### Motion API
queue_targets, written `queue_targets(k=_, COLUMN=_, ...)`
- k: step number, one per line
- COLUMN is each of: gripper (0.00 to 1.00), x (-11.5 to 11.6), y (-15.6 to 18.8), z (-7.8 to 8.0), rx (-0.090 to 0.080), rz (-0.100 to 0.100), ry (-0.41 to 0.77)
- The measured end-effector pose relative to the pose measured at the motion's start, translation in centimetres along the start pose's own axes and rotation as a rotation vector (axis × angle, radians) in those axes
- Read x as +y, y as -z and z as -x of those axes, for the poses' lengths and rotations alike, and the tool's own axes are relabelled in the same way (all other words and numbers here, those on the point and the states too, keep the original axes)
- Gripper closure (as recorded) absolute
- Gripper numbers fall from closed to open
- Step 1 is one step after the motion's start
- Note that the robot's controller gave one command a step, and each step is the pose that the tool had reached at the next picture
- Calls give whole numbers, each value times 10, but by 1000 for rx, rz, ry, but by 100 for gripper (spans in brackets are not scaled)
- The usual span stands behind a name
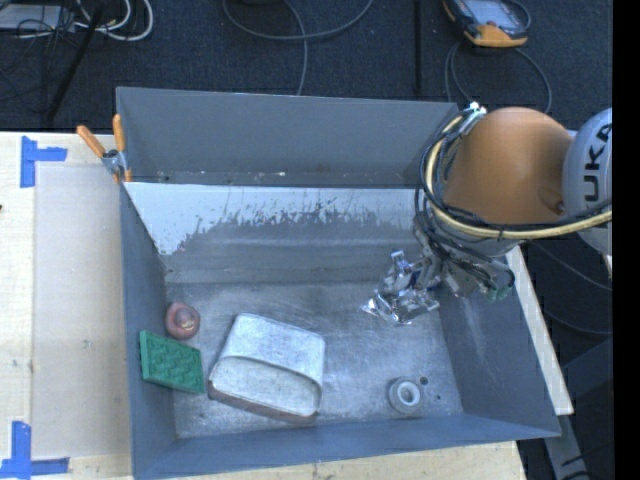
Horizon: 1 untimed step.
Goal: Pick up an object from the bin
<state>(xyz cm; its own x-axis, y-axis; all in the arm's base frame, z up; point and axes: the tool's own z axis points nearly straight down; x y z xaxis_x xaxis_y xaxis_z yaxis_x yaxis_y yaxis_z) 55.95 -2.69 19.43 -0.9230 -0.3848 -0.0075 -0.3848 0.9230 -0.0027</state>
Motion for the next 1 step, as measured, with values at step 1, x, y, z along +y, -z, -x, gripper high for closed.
queue_targets(k=1, gripper=100, x=-4, y=28, z=7, rx=3, rz=2, ry=-35)
